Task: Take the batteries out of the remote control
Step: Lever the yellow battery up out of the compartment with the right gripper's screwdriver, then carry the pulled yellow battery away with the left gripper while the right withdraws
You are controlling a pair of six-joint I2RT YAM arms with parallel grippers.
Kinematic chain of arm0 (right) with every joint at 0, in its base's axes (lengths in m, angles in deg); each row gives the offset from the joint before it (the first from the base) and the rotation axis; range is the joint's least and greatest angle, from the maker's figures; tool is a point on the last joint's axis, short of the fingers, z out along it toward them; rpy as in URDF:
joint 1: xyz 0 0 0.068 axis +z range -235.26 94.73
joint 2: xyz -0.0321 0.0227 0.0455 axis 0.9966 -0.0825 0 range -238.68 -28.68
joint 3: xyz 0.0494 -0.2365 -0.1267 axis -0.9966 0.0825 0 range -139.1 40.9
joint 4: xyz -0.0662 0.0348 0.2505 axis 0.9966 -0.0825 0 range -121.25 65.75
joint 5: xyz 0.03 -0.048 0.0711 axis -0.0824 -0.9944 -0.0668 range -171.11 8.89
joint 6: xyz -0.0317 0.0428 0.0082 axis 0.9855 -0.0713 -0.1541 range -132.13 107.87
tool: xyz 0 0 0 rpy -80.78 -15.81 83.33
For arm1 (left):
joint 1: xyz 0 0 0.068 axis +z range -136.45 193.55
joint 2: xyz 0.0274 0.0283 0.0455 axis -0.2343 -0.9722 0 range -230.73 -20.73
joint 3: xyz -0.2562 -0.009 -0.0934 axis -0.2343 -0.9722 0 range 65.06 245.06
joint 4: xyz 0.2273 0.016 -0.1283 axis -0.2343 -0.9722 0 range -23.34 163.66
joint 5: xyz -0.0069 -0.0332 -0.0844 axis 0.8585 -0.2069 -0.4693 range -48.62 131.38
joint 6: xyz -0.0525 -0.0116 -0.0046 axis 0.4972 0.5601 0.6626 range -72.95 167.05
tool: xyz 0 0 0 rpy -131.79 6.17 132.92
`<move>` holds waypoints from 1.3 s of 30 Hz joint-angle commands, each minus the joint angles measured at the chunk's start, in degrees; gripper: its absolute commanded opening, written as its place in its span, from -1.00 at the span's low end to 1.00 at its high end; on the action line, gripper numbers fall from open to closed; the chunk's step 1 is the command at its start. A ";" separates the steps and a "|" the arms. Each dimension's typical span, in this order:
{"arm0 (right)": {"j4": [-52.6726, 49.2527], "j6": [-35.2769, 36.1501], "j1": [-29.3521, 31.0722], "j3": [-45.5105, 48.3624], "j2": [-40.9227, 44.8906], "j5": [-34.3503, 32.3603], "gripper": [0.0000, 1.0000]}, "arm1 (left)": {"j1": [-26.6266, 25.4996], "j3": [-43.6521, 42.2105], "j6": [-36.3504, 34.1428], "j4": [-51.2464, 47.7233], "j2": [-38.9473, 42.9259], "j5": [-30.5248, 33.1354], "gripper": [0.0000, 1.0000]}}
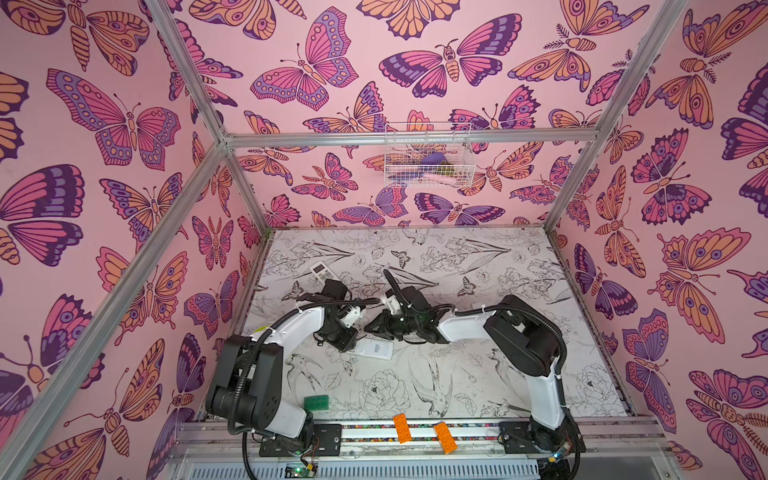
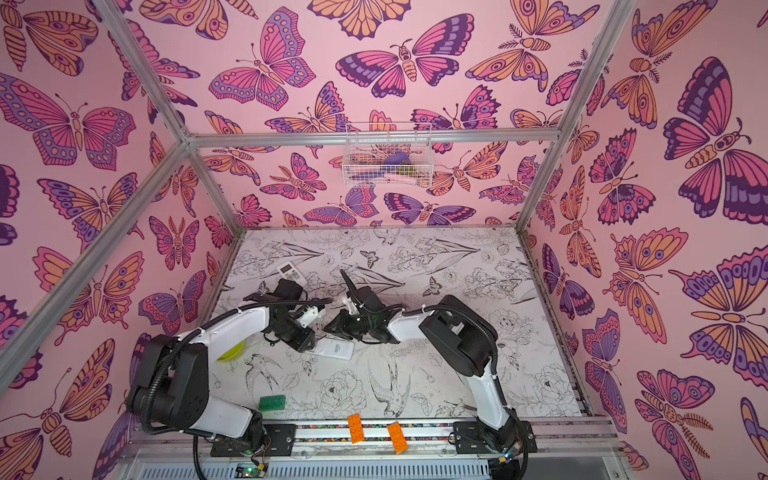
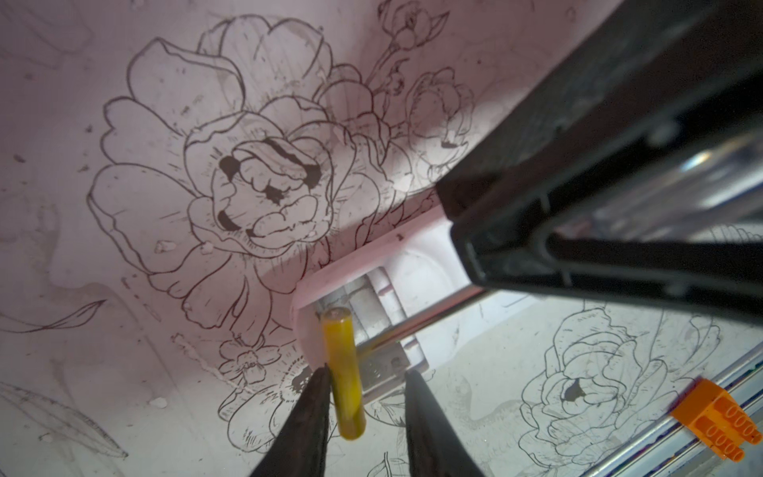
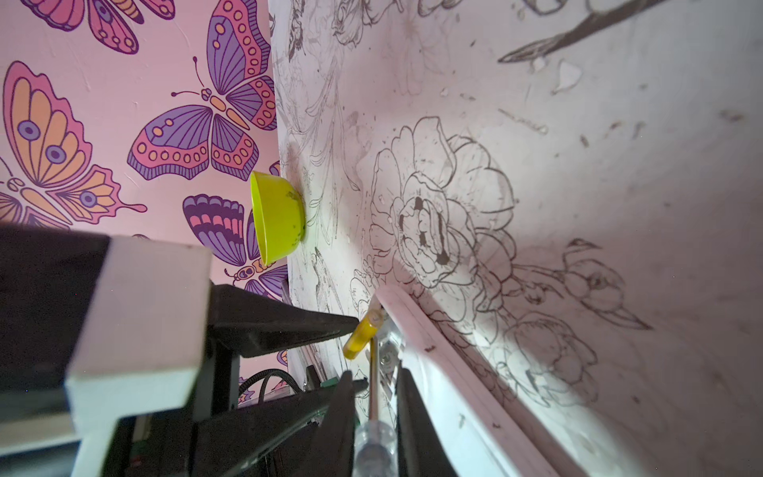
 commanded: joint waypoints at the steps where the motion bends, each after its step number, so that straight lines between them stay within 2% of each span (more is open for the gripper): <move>1: 3.36 0.50 0.29 -0.61 0.29 0.38 -1.00 | -0.22 -0.59 -0.87 0.34 -1.05 0.36 -0.27; 5: 3.55 0.23 0.24 -0.78 0.25 0.65 -1.00 | -0.23 -1.06 -1.37 0.25 -0.45 3.90 -0.20; 9: 3.14 0.64 0.14 -0.57 0.12 0.28 -1.00 | -0.20 -2.73 -2.53 2.01 -1.42 5.26 -0.30; 20: 2.92 1.28 0.03 1.11 2.48 -0.07 -1.00 | 0.74 -1.45 -1.49 1.07 -0.68 6.66 -0.95; 24: 2.30 2.56 -0.70 3.21 4.94 -1.04 -1.00 | 0.71 -2.06 -1.88 1.39 1.07 6.39 -1.00; 27: 2.50 2.42 -1.96 6.68 8.60 -2.19 -1.00 | 0.70 -0.25 -1.84 -0.55 3.06 7.16 -1.00; 31: -0.82 6.27 -4.01 11.69 15.60 -4.93 -1.00 | 0.57 1.66 -3.27 -0.25 5.79 5.88 -1.00; 36: -7.27 10.22 -6.89 18.61 25.91 -10.61 -1.00 | -1.91 7.23 -3.30 0.47 4.33 2.96 -1.00; 39: -12.40 12.72 -8.17 22.25 33.12 -14.95 -1.00 | -4.80 10.67 -2.30 2.15 1.12 3.27 -1.00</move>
